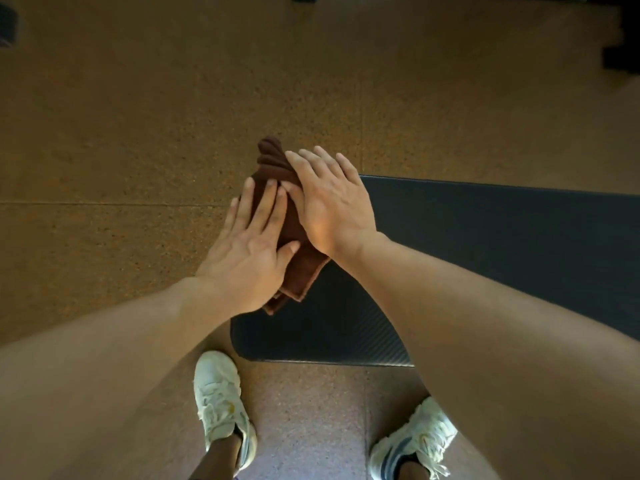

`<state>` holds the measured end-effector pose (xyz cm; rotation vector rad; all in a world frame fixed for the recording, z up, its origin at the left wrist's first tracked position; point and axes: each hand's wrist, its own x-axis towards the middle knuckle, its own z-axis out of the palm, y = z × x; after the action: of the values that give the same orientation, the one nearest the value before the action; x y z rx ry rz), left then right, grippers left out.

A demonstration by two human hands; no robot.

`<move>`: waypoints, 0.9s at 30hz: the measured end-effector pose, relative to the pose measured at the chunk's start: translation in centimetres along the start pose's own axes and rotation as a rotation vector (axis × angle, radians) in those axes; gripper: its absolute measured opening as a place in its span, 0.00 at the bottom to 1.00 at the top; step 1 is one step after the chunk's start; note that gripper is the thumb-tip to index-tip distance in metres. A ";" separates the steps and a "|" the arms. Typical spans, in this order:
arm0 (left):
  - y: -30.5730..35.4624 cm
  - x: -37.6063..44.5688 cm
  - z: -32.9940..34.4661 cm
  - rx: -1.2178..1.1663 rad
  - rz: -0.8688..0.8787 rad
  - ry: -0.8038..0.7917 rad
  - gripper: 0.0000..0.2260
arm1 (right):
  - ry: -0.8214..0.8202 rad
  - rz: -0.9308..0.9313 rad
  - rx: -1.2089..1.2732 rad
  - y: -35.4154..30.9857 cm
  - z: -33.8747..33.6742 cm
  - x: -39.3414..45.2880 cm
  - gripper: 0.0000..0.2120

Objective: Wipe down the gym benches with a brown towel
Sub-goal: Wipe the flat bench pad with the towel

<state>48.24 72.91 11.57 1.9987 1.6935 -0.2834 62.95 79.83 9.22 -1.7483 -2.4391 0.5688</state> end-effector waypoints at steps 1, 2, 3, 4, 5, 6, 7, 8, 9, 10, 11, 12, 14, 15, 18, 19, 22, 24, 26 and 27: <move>1.3 0.8 -0.3 0.046 0.032 -0.027 0.35 | 0.010 0.052 0.010 1.4 -0.4 -0.6 0.25; 2.9 1.6 -0.4 0.068 0.063 -0.054 0.35 | 0.019 0.094 0.009 3.0 -0.9 -1.5 0.25; 4.8 2.2 -0.4 0.071 0.092 -0.076 0.35 | 0.027 0.125 -0.001 4.7 -1.4 -2.6 0.25; 6.7 2.6 -0.1 0.066 0.117 -0.094 0.35 | 0.032 0.145 -0.014 6.4 -1.9 -3.6 0.25; 8.7 2.8 0.2 0.060 0.134 -0.106 0.35 | 0.033 0.156 -0.023 8.1 -2.4 -4.7 0.25; 10.6 2.9 0.7 0.055 0.147 -0.115 0.35 | 0.032 0.164 -0.028 9.7 -2.9 -5.8 0.25; 12.4 2.9 1.3 0.054 0.153 -0.119 0.35 | 0.031 0.171 -0.031 11.2 -3.4 -6.8 0.25; 14.0 2.9 1.8 0.053 0.159 -0.117 0.35 | 0.035 0.177 -0.035 12.4 -3.7 -7.8 0.25; 15.5 2.9 2.3 0.055 0.166 -0.116 0.34 | 0.042 0.185 -0.039 13.6 -4.0 -8.9 0.25; 16.8 2.7 2.8 0.059 0.177 -0.118 0.34 | 0.052 0.193 -0.038 14.5 -4.1 -10.0 0.25; 18.0 2.4 3.2 0.068 0.193 -0.120 0.34 | 0.063 0.206 -0.031 15.4 -4.2 -11.2 0.25; 19.0 2.1 3.7 0.081 0.213 -0.121 0.34 | 0.078 0.225 -0.022 16.1 -4.3 -12.5 0.25; 20.6 1.5 4.6 0.115 0.260 -0.116 0.33 | 0.097 0.270 -0.011 17.4 -4.3 -14.9 0.25; 21.3 1.2 5.0 0.128 0.280 -0.115 0.33 | 0.100 0.288 -0.008 18.0 -4.3 -16.0 0.25; 23.1 0.0 6.3 0.146 0.326 -0.116 0.33 | 0.116 0.346 0.007 18.9 -4.0 -19.0 0.25; 23.5 -0.4 6.7 0.147 0.342 -0.115 0.33 | 0.132 0.382 0.018 18.9 -3.8 -19.9 0.24; 24.3 -1.9 7.5 0.130 0.394 -0.122 0.33 | 0.189 0.515 0.058 17.9 -3.0 -22.6 0.24; 24.3 -3.3 8.0 0.108 0.426 -0.142 0.33 | 0.215 0.587 0.085 16.7 -2.3 -24.4 0.24; 23.7 -5.3 8.8 0.067 0.448 -0.144 0.34 | 0.229 0.623 0.105 15.0 -1.6 -26.1 0.24; 23.2 -6.3 9.2 0.038 0.455 -0.126 0.34 | 0.232 0.632 0.113 14.1 -1.2 -26.7 0.23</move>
<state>70.80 60.58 12.18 2.2707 1.1240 -0.2728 85.07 59.21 9.31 -2.3713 -1.6478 0.4943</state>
